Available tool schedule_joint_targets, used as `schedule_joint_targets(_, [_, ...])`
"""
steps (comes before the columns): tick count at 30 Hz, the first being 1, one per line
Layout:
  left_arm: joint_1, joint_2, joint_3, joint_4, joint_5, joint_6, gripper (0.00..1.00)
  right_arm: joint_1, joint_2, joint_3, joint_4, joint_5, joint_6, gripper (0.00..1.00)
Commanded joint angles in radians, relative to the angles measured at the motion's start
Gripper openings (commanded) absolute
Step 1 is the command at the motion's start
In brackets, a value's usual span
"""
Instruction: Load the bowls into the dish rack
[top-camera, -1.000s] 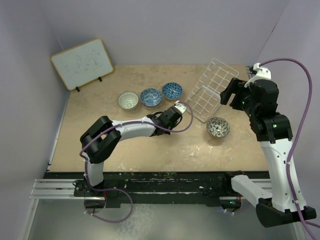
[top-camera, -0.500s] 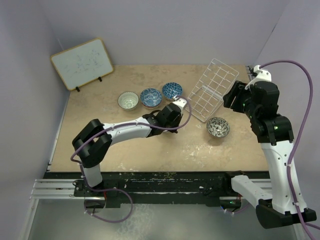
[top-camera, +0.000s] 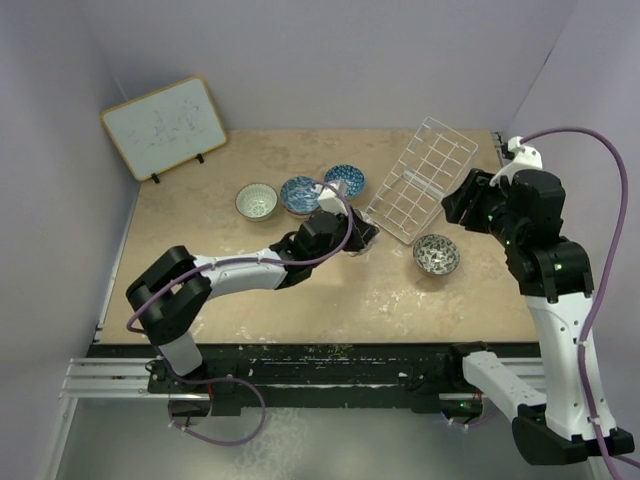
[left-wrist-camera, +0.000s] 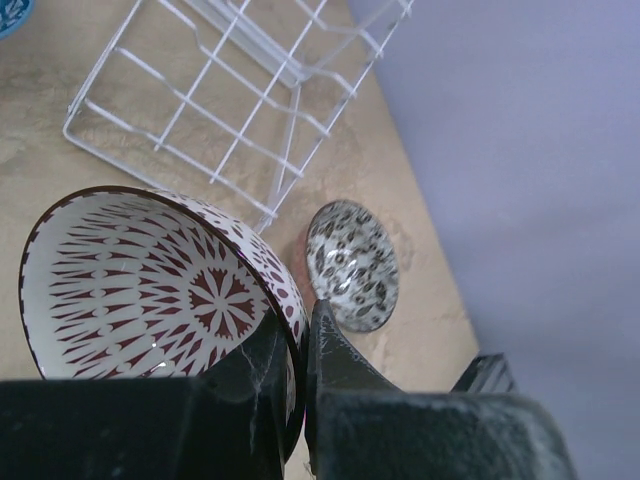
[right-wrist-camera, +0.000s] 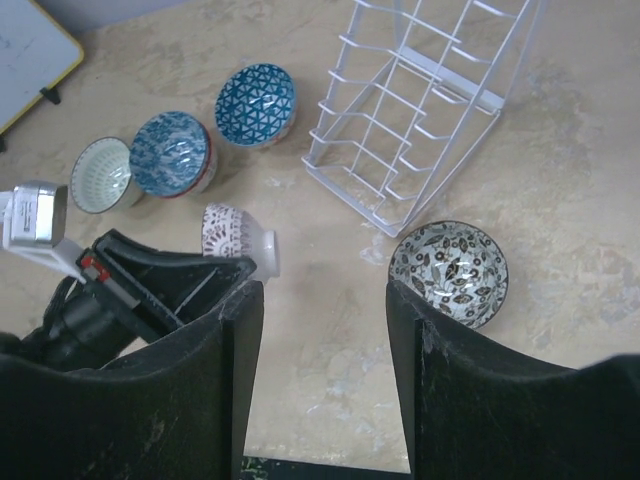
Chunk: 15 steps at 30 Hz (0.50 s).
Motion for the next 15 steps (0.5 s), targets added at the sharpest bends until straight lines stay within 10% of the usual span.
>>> schedule_joint_targets(1, [0.02,0.021,-0.052,0.465,-0.086,-0.272,0.0,-0.002,-0.033,0.016,-0.01,-0.066,0.008,0.55])
schedule_joint_targets(15, [0.002,0.349,0.027,0.997,-0.287,-0.535,0.0,-0.002,-0.088,-0.047,-0.029,-0.112,0.016,0.55])
